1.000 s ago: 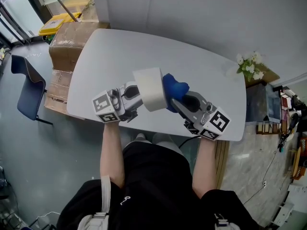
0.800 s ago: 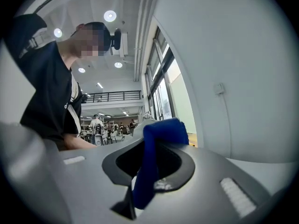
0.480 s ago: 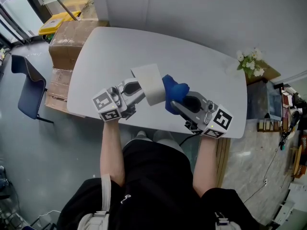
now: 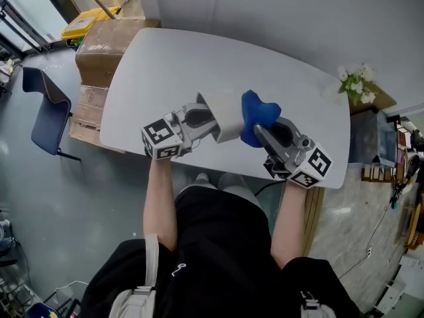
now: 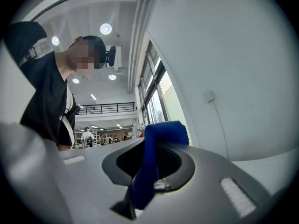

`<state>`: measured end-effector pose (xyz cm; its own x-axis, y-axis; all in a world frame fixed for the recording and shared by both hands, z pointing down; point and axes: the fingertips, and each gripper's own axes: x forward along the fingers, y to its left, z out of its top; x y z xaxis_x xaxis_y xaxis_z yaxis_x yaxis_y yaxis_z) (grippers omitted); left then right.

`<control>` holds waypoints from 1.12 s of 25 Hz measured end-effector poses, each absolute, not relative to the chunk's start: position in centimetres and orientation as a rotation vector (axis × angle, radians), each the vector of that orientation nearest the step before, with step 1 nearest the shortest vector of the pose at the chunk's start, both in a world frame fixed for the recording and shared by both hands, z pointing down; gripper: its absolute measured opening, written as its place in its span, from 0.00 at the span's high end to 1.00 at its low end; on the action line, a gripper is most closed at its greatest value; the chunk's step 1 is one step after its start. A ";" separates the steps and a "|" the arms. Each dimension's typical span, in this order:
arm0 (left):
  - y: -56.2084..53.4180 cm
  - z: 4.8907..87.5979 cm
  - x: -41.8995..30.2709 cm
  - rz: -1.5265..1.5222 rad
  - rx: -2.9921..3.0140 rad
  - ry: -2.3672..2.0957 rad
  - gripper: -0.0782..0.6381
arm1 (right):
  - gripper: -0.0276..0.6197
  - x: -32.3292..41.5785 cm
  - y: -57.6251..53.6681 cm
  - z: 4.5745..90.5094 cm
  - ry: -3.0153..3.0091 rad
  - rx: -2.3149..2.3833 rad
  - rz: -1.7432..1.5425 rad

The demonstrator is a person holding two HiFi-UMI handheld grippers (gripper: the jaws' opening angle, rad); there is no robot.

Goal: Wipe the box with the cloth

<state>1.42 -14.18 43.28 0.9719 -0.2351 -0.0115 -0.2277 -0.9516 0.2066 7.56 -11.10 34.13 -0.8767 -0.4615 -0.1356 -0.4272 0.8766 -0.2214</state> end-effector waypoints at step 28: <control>-13.6 56.7 4.9 1.218 2.741 -0.150 0.82 | 0.87 11.9 -15.1 35.6 2.704 -1.131 -0.290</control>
